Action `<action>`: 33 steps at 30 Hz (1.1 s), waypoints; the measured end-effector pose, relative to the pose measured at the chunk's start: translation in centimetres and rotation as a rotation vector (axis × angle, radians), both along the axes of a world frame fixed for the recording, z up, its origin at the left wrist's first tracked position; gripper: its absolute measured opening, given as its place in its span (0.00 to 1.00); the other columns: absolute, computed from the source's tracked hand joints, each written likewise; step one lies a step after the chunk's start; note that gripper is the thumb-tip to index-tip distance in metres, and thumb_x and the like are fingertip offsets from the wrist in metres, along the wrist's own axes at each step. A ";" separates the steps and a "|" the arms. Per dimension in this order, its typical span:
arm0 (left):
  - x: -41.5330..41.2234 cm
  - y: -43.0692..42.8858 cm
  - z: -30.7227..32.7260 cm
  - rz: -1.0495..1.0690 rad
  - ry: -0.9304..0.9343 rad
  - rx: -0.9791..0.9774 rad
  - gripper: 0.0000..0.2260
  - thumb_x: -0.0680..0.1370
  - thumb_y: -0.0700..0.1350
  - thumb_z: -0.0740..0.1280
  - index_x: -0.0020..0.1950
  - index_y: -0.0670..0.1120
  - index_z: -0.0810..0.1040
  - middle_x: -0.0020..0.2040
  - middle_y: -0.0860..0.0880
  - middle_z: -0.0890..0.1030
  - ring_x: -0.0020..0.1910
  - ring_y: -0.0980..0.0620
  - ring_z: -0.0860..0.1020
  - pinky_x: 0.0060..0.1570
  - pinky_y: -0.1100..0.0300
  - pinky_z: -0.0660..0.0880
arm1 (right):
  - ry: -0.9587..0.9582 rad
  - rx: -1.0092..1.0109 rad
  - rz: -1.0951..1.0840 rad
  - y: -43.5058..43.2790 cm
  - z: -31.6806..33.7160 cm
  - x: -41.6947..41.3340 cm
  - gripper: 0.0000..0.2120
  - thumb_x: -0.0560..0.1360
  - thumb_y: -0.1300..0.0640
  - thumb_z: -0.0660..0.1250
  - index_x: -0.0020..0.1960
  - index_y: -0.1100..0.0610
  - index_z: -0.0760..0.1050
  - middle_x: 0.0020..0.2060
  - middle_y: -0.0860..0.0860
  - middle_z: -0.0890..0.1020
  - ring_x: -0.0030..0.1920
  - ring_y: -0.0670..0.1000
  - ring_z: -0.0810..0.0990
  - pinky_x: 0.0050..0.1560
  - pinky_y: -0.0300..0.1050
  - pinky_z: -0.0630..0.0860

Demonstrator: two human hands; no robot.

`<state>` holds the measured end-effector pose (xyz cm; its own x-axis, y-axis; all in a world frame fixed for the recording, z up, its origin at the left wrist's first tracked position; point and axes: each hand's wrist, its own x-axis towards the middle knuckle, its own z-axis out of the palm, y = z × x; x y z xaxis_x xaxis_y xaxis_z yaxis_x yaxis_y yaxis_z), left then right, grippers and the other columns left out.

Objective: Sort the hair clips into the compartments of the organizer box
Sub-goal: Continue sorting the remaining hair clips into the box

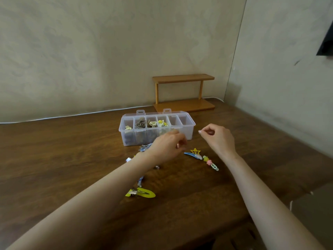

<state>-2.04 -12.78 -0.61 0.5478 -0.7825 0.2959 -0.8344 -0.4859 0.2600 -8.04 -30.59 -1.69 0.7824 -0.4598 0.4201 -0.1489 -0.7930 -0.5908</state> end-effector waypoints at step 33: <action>5.6 -0.6 3.7 0.458 -0.001 -0.467 0.03 0.75 0.44 0.67 0.47 0.46 0.79 0.46 0.49 0.83 0.47 0.48 0.79 0.43 0.54 0.76 | 0.028 0.158 0.019 -0.3 -1.5 0.1 0.08 0.76 0.51 0.66 0.50 0.54 0.80 0.43 0.48 0.81 0.45 0.47 0.79 0.42 0.40 0.71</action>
